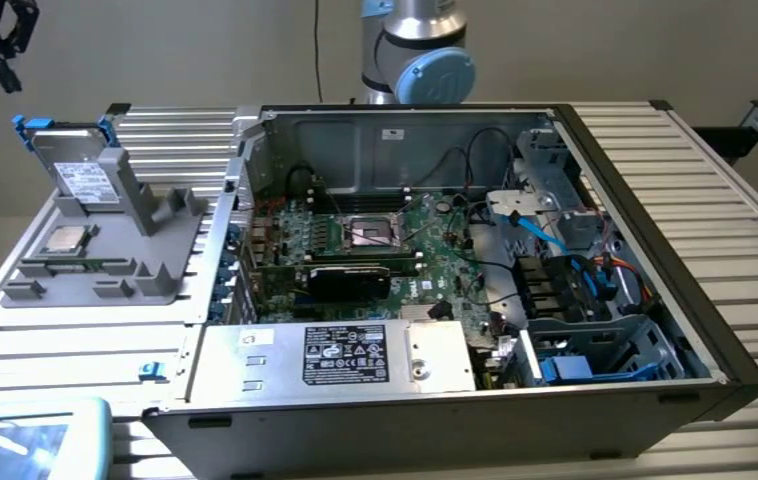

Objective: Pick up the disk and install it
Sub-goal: 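Pick up the disk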

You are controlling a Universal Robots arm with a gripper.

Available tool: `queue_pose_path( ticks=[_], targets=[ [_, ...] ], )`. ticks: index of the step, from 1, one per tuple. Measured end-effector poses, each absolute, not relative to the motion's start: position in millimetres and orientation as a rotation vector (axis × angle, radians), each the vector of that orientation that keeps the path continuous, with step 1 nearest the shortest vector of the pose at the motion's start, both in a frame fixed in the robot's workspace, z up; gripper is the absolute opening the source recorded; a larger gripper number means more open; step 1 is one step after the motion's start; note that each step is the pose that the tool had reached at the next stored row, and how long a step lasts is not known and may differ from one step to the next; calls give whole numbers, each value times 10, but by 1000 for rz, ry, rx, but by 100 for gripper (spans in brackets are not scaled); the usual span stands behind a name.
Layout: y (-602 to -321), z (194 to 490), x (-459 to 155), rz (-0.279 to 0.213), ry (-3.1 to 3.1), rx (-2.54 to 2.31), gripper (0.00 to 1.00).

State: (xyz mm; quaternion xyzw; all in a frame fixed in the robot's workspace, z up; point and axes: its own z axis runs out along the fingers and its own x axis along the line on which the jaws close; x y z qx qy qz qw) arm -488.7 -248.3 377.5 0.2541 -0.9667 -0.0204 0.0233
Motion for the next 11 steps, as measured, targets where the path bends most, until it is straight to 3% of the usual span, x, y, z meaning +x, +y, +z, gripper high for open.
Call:
queue_pose_path(
  ticks=[11],
  targets=[
    [-2483, 3775, -4887, -55, -2895, 1082, 11]
  ],
)
